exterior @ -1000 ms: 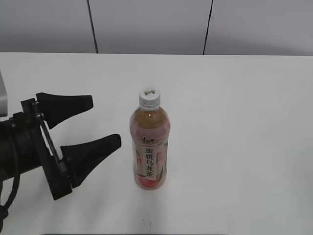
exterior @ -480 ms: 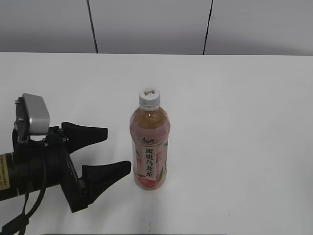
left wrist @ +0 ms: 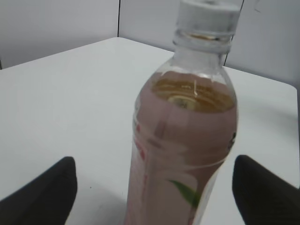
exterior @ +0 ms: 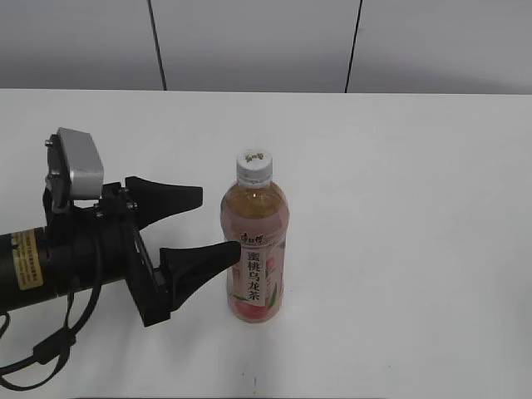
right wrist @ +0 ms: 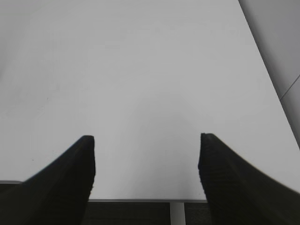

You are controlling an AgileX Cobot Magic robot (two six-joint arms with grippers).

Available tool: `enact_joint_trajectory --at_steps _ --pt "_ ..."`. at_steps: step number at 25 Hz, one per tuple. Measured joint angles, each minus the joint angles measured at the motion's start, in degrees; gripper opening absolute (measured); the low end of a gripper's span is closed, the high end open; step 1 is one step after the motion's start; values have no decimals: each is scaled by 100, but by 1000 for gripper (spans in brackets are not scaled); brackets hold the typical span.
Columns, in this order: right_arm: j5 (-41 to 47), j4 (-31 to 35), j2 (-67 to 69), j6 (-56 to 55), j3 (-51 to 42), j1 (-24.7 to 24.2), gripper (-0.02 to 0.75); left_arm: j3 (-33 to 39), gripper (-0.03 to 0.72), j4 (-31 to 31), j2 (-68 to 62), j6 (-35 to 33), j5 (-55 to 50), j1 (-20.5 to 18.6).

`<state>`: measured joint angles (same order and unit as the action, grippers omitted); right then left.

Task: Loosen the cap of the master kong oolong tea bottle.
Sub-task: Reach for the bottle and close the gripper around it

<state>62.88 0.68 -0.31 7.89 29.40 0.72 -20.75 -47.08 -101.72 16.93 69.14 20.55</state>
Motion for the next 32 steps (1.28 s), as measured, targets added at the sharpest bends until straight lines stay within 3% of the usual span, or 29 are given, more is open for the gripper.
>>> enact_joint_trajectory --at_steps 9,32 --pt "0 0 0 4 0 0 524 -375 597 23 -6 0 0 412" --pt "0 0 0 4 0 0 524 -556 594 351 -631 4 8 577"
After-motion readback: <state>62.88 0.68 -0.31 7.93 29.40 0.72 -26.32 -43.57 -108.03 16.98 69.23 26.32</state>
